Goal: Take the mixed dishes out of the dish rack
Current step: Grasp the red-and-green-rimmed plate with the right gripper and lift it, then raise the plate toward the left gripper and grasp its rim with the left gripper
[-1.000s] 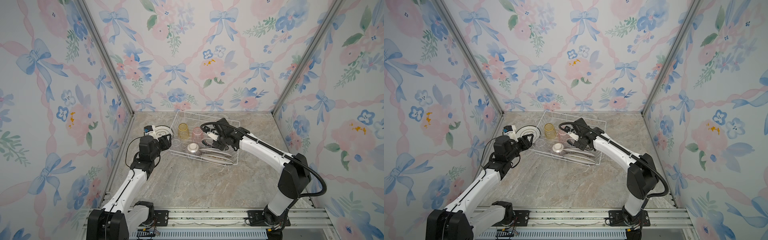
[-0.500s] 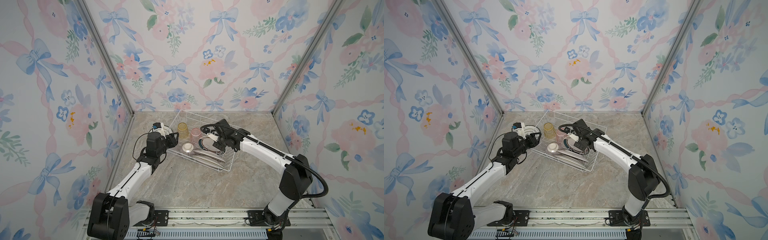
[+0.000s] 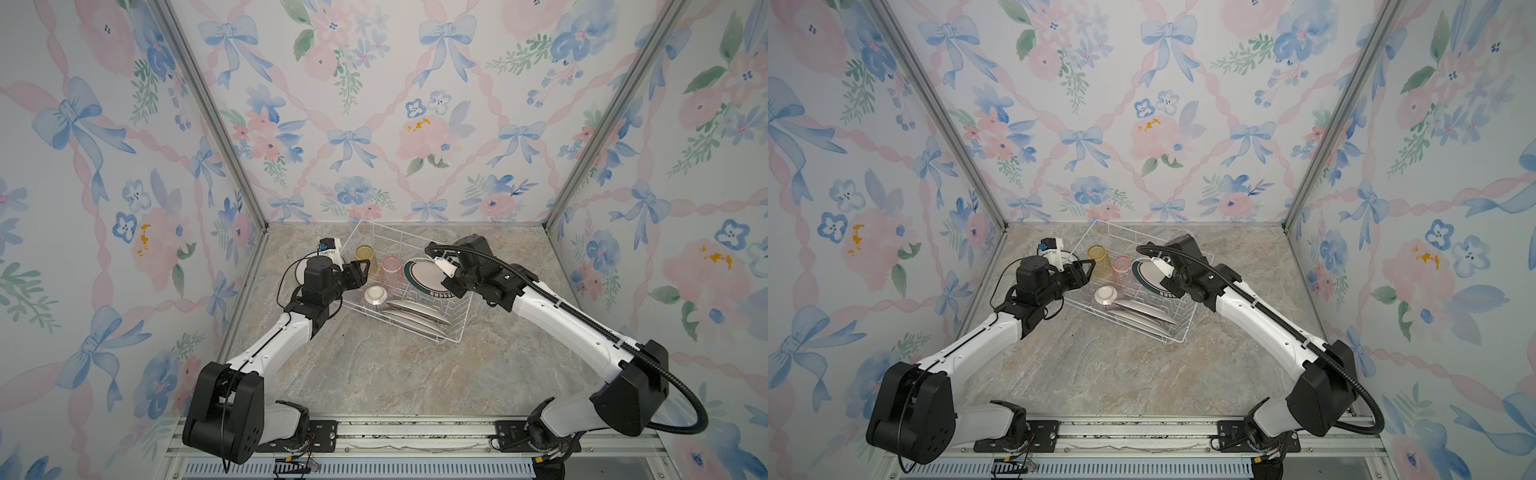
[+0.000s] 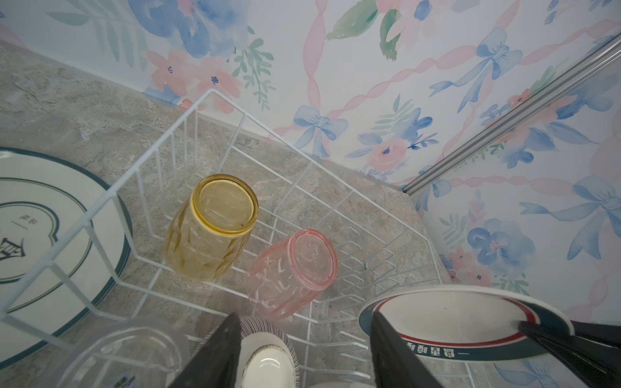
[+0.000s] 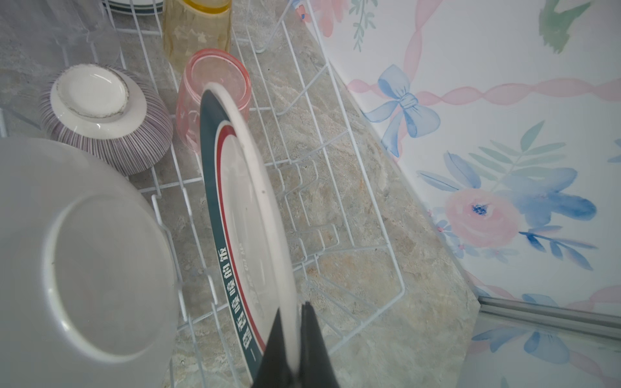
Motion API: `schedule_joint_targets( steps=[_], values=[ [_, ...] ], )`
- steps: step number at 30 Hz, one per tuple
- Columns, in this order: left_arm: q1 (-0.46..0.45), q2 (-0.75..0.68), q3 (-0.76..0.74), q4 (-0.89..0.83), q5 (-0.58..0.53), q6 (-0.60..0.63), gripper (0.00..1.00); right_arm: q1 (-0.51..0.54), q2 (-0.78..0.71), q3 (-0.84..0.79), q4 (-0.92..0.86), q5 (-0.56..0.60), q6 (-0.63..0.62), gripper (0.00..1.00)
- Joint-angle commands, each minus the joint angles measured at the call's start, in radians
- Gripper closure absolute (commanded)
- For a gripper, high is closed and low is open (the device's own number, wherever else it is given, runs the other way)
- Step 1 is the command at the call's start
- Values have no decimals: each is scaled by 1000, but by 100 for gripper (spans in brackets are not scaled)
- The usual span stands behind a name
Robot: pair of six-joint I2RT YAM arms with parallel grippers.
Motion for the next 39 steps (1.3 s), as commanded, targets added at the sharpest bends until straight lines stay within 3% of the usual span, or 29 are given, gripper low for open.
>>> schedule_joint_targets(
  steps=[1,7,13,17,27,35,39],
  values=[
    [-4,21,32,41,53,63,39,-41,-42,51,27,-61,92,100],
    [25,73,40,160,259,62,39,-124,-95,86,24,-215,239,100],
    [68,176,80,329,571,-43,41,-236,-138,93,49,-474,408,100],
    [67,223,94,437,680,-109,44,-281,-140,89,72,-628,475,100],
    [31,250,130,521,747,-157,51,-294,-74,82,140,-781,558,100],
    [17,257,138,527,751,-159,51,-279,-39,79,174,-808,582,100],
    [12,266,142,530,755,-160,58,-259,-25,82,183,-821,588,100]
  ],
)
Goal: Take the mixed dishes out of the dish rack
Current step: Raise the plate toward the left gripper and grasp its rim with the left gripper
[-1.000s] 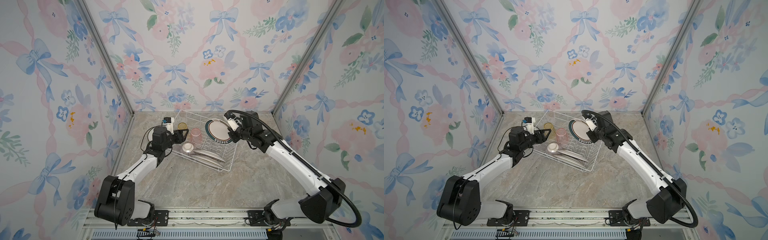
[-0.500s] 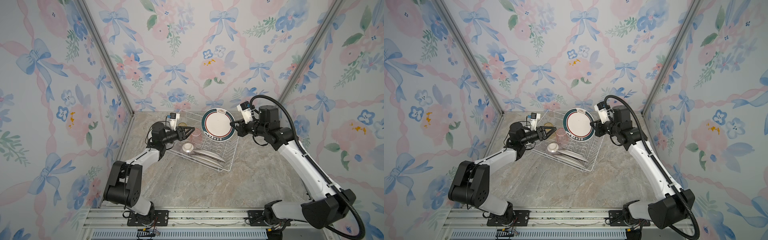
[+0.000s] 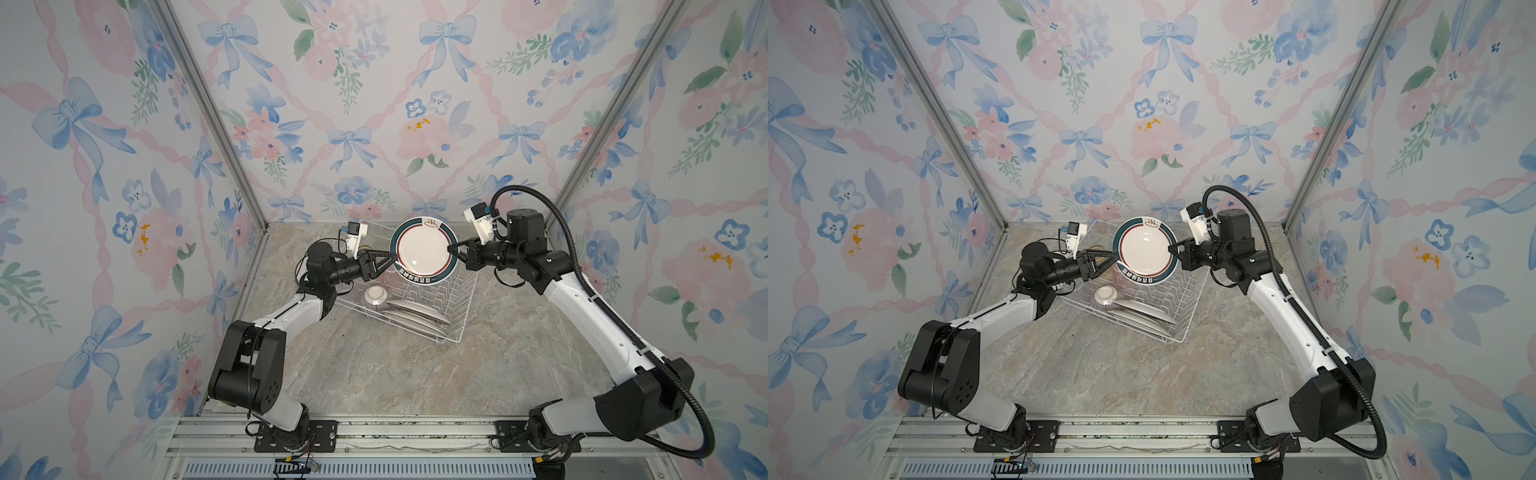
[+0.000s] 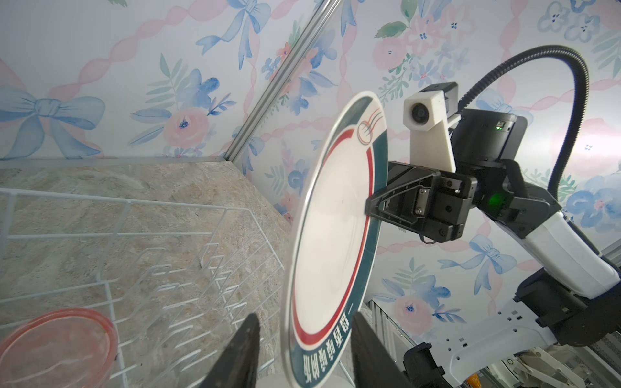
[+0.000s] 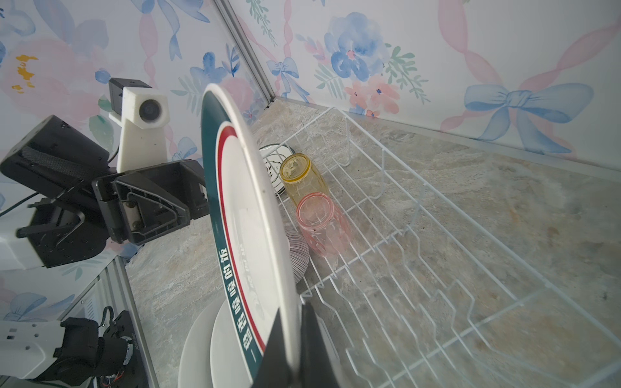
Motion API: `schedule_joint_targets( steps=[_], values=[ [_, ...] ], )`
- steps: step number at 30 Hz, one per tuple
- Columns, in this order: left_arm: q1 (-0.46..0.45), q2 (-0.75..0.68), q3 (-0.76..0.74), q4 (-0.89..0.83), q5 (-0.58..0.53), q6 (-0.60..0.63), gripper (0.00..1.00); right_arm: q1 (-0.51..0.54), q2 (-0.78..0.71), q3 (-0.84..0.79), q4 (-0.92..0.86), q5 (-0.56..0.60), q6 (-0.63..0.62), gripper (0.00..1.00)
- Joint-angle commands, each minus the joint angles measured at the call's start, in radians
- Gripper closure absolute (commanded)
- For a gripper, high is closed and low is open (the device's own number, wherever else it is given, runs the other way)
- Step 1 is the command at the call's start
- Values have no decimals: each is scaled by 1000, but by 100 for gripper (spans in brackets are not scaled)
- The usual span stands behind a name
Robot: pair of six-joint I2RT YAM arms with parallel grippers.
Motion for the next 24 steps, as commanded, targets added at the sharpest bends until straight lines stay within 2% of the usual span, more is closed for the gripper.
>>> schedule_joint_targets(
  steps=[1,4,12,17,20,22,24],
  values=[
    [-9,19,23,34,26,-2,58,24,16,28,60,-52,23,100],
    [-13,14,23,36,26,0,59,37,35,32,63,-55,26,100],
    [-13,13,19,37,21,-1,73,69,73,42,89,-58,42,100],
    [-13,15,14,37,4,-10,87,75,86,56,80,-59,38,100],
    [-12,20,16,36,-8,-20,89,75,94,61,81,-59,39,100],
    [-12,20,16,37,-15,-25,93,77,97,62,80,-58,37,94],
    [-13,19,16,36,-21,-26,94,78,98,61,83,-57,34,83]
  ],
)
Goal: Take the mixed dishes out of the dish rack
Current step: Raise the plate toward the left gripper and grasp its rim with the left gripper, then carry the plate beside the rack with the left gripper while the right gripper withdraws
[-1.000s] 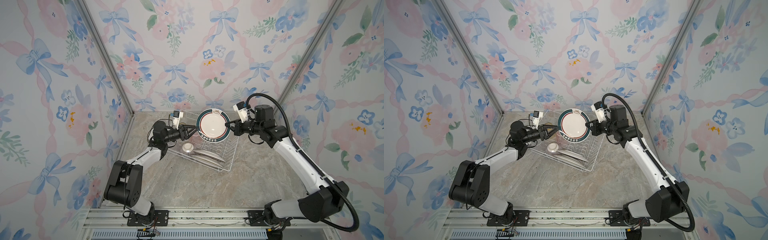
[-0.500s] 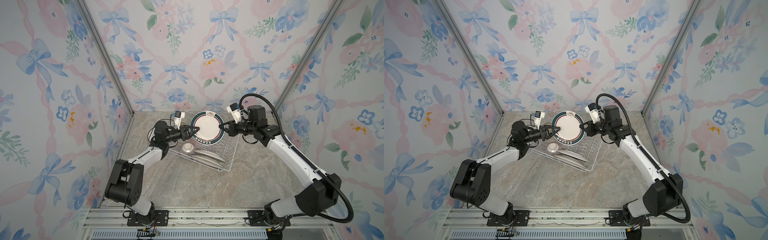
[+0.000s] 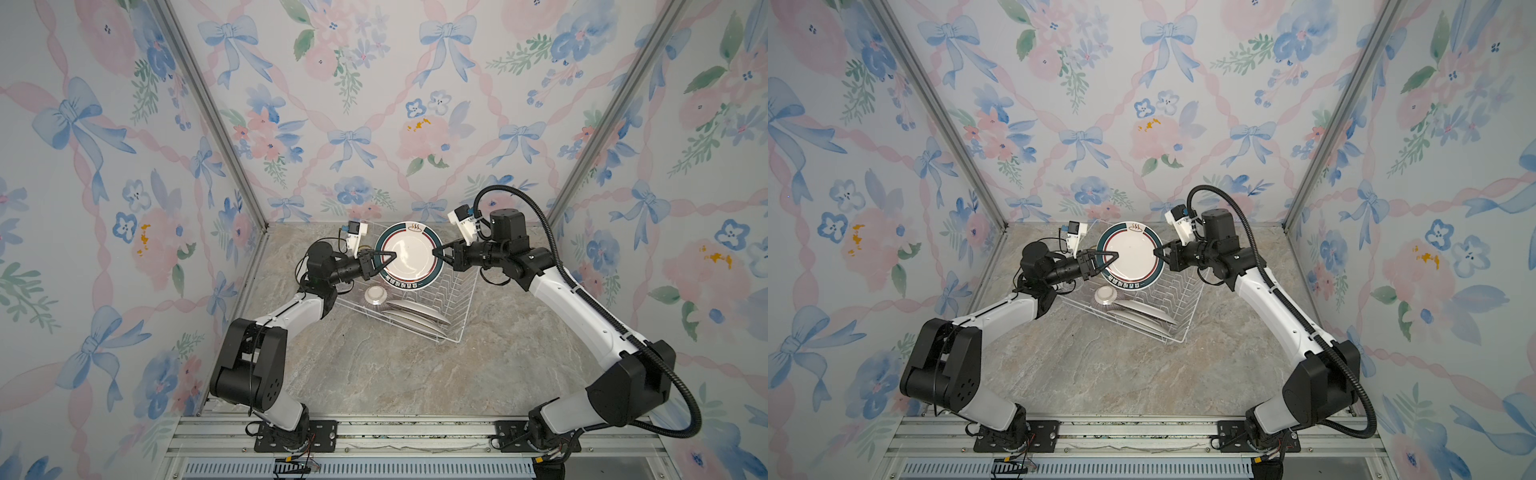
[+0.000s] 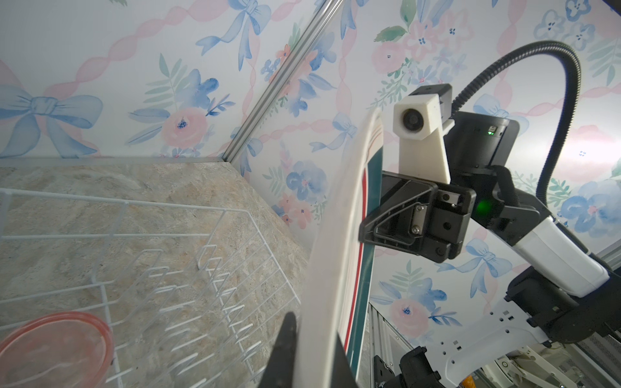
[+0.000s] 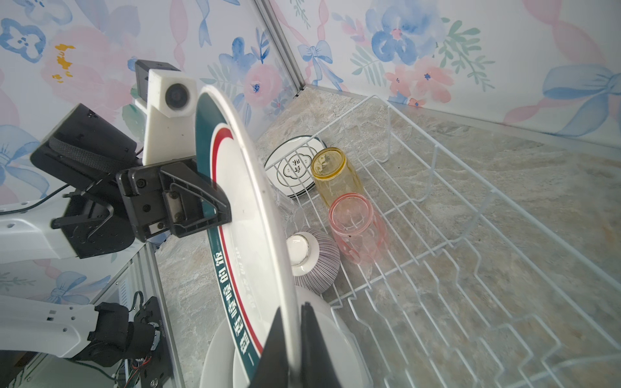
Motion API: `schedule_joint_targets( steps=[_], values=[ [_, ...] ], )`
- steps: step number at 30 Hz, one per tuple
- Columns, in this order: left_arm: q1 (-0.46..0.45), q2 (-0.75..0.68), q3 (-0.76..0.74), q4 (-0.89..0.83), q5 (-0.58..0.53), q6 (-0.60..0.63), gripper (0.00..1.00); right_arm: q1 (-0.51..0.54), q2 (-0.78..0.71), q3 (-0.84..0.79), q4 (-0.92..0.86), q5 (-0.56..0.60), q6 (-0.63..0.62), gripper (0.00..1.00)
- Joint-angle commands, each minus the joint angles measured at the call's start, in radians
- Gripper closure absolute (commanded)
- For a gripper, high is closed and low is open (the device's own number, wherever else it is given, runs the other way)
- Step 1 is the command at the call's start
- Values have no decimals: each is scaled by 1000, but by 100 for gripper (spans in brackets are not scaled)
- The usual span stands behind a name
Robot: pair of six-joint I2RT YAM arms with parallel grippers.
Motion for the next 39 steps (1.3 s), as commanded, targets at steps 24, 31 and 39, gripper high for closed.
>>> schedule_joint_targets(
  steps=[24,31,39],
  values=[
    [176,-176,-203,56,-525,-58,95,-92,-120,-101,157,44,60,18],
    [216,-202,-276,56,-791,-74,95,-110,-116,-107,164,25,55,18],
    [246,-276,-333,54,-1029,-55,95,-138,-110,-113,181,0,58,18]
  ],
)
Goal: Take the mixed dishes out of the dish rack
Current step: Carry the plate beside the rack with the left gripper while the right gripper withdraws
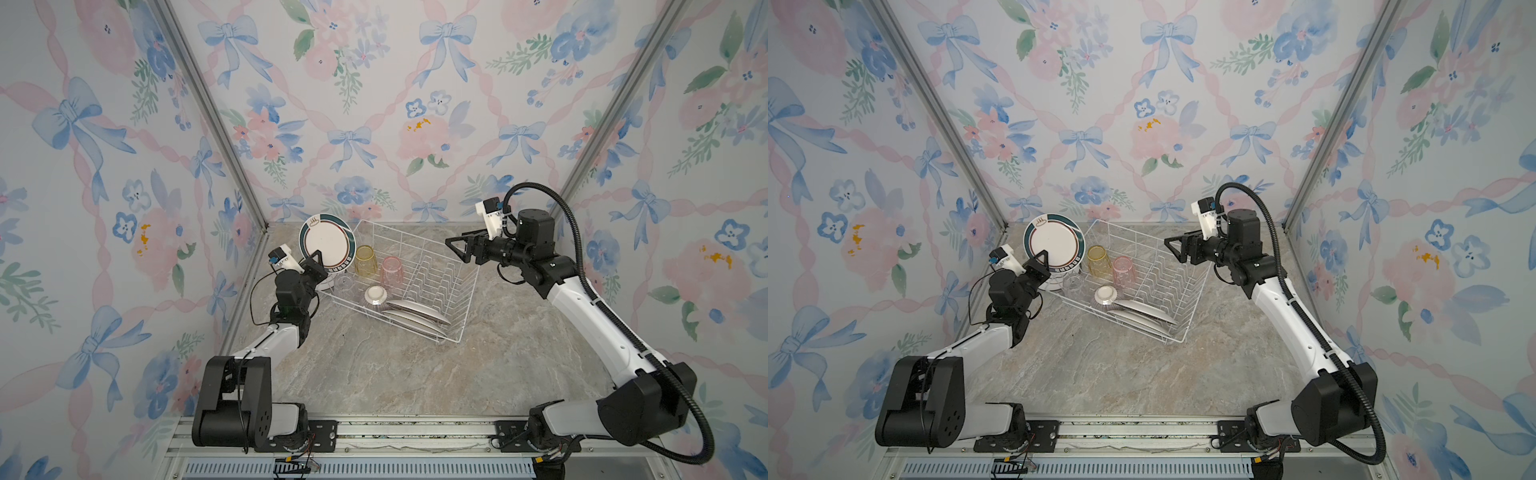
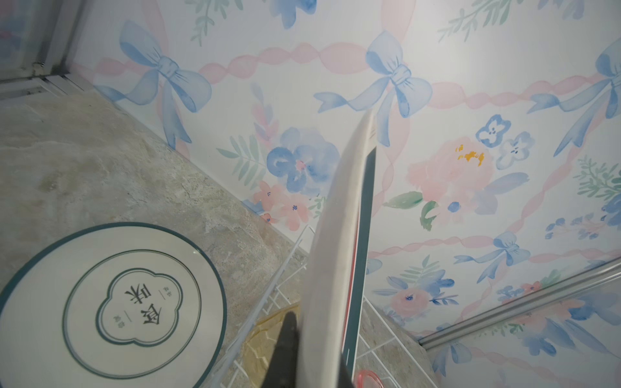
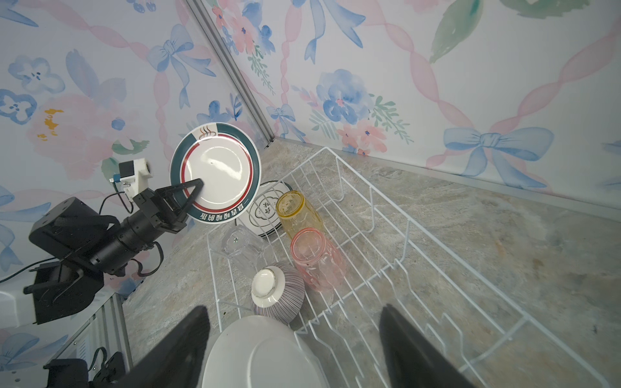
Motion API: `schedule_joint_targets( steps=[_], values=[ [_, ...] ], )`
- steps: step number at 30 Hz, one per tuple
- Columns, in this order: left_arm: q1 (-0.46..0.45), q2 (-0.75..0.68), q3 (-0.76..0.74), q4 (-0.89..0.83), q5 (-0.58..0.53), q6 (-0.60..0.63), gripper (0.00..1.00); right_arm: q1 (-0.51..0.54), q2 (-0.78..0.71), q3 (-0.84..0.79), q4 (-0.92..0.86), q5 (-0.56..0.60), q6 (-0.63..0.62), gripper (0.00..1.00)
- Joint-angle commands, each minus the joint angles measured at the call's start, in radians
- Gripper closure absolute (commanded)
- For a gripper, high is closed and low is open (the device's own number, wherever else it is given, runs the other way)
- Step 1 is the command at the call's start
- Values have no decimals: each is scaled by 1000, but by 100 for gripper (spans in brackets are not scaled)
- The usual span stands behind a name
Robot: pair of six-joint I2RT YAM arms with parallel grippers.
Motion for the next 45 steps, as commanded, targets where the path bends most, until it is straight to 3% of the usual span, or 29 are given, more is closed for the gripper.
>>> schedule_joint_targets(
  steps=[1,11,14,17,21,29,35,45],
  values=[
    [13,-50,-11,63,-154,11,95,-14,6,-12,36,-33,11,19],
    [43,-66,-97,36,-387,31,95,-28,18,-17,31,-45,10,19],
    [62,-51,-101,36,-374,19,95,-48,26,-3,-63,67,17,22],
    [65,-42,-97,36,-356,27,94,-72,26,-16,-208,260,1,35],
    [74,-34,-93,36,-340,33,94,-100,0,-159,-206,340,60,51],
    [99,-4,-78,42,-294,40,94,-85,14,-279,-200,331,123,53],
    [113,30,-76,61,-262,31,94,-75,58,-291,-167,307,150,63],
    [146,101,-73,113,-188,-1,94,-60,129,-287,-134,321,177,69]
  ],
)
